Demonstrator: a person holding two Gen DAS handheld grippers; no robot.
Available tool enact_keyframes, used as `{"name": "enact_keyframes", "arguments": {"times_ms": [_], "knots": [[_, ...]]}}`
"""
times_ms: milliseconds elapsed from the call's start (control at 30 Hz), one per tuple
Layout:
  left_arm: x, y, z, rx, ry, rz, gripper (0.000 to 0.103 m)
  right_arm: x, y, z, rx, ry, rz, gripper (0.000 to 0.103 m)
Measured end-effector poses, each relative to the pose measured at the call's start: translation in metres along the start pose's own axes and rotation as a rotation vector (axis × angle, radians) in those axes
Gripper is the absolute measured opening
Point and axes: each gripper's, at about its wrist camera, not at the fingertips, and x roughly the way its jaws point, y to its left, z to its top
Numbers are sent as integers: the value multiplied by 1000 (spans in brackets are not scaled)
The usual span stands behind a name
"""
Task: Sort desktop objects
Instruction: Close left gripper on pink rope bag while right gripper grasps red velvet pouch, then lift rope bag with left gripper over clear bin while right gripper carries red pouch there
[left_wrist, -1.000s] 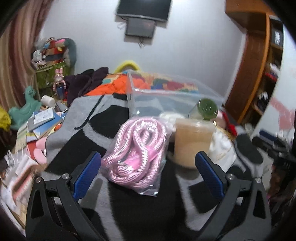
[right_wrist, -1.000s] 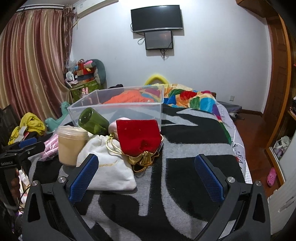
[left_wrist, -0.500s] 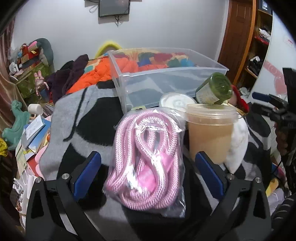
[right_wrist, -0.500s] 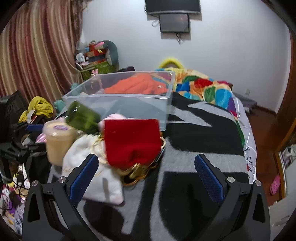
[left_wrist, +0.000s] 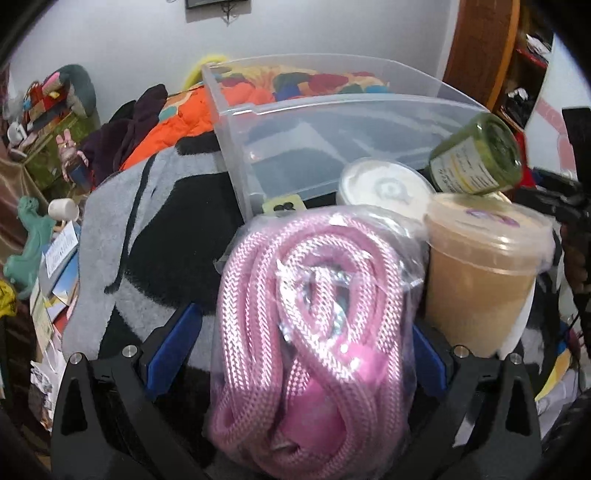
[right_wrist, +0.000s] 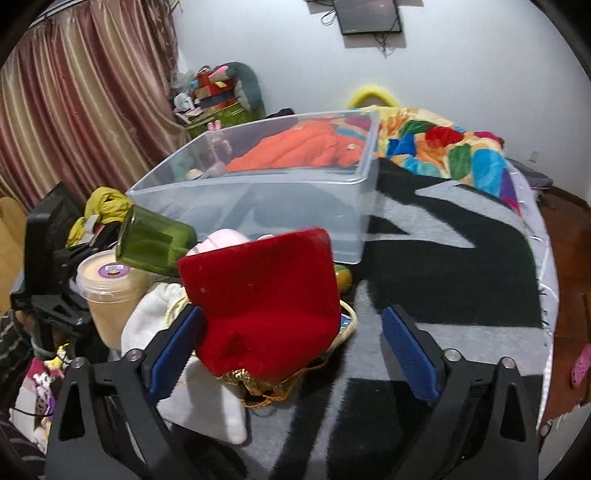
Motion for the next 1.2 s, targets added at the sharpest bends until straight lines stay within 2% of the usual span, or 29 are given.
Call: {"name": "enact_keyframes", "arguments": {"times_ms": [100,133,233,300,400,500,800,1000,1200], "knots": [[1,2,0,-3,-16,-1,103,3,1,-2,-1,16,27,79],[0,2,-1,-4,-24,-2,103,3,2,-3,-3,11,23,79],[-3,1,-1,5,-40,-15,91,1,4,-4,-19,1,10,73],[-6,-3,-2,15,-43,-25,77,-1,5,-4,-26,-3,3,63],[-10,-7,-4,41,-55,-18,71,-5,4,-2,-24,-8,-14,50],[-12,-5,-4,33,-68,-16,64,-8,-2,-3,1,-4,3,45],[-24,11,-17,-13,-100,40,62,-24,-11,-7,59,-9,24,38],[-40,21,-22,-66,-139,52,61,-42,-14,-5,67,-30,32,15],[-54,27,-21,-100,-175,50,60,-53,-10,2,50,-77,39,10]]}}
